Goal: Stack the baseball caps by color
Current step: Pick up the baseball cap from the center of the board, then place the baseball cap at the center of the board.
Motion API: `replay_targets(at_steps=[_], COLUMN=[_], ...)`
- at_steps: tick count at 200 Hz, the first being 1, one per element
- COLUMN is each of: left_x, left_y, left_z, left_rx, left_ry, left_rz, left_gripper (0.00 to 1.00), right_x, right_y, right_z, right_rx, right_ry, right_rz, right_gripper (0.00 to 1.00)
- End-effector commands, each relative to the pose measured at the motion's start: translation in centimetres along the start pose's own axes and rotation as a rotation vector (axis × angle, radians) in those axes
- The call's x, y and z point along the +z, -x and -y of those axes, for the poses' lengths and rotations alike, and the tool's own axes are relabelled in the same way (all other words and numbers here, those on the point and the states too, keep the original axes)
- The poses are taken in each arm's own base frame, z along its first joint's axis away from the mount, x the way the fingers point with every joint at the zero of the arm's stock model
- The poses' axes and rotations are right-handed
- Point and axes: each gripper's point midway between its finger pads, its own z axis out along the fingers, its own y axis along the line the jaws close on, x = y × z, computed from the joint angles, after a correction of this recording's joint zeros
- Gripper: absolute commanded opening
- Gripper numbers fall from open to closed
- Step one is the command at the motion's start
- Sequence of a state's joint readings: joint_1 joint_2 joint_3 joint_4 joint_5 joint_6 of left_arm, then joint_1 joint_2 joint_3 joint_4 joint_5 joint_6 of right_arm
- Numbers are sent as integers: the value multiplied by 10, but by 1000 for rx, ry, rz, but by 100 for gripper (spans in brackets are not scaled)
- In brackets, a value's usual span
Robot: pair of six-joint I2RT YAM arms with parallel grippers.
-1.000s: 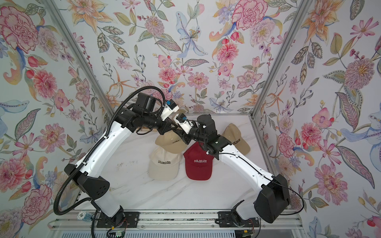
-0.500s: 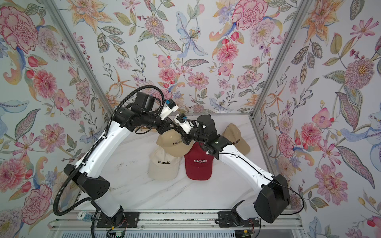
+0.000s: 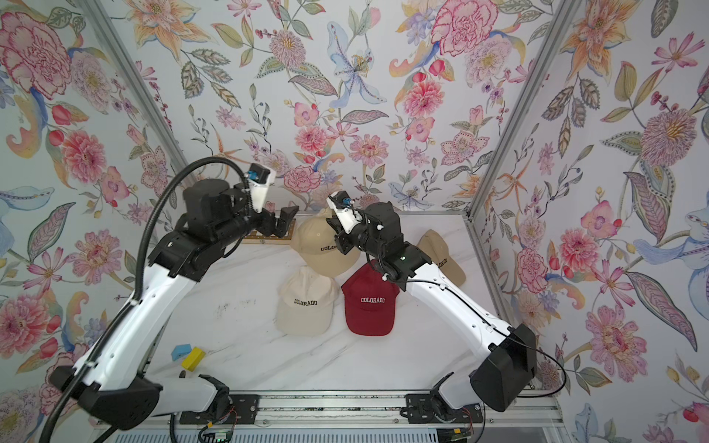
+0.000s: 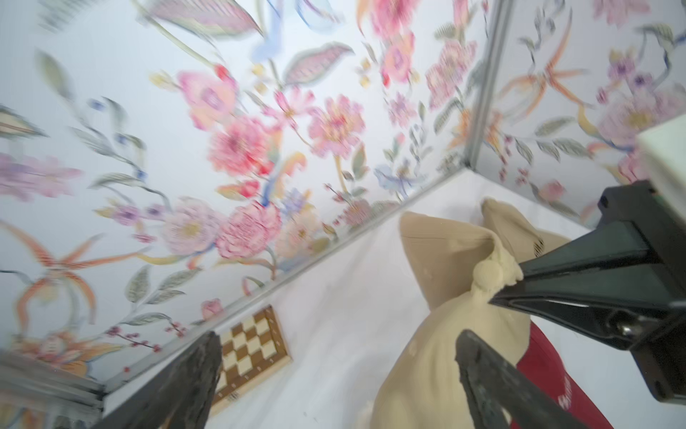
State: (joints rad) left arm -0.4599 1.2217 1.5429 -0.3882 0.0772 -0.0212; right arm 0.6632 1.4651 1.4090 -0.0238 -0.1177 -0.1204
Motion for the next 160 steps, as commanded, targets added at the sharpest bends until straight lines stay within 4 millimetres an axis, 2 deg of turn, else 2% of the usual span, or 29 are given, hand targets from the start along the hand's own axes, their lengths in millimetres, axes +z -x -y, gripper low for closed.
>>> replay_targets(at_steps=[1, 29, 30, 33, 39, 71, 119, 160], left_x=[-24, -26, -26, -25, -25, -24, -22, -17], left_y=[20, -29, -31, -37, -47, -89, -119, -129], left_z=[-24, -22, -22, -21, -19, -3, 11, 17], left_rx=[-46, -100, -102, -111, -127, -190, -224, -245], left_ry=[148, 169, 170, 169, 164, 108, 50, 24], left_rz=[200, 132, 130, 120, 108, 68, 36, 31], left_gripper=[100, 100, 100, 100, 100, 100, 100, 100], right_x=[10, 35, 34, 36, 43, 78, 124, 144], right_y=[19, 14, 13, 9, 2, -30, -95, -144], right_z=[42, 68, 76, 86, 91, 109, 126, 129], right_rx=[129, 288, 294, 309, 331, 413, 466, 518], right_ry=[-212, -341, -358, -381, -406, -477, -464, -427], right_rz=[65, 95, 98, 95, 86, 31, -156, -250], right_gripper=[0, 0, 0, 0, 0, 0, 0, 0])
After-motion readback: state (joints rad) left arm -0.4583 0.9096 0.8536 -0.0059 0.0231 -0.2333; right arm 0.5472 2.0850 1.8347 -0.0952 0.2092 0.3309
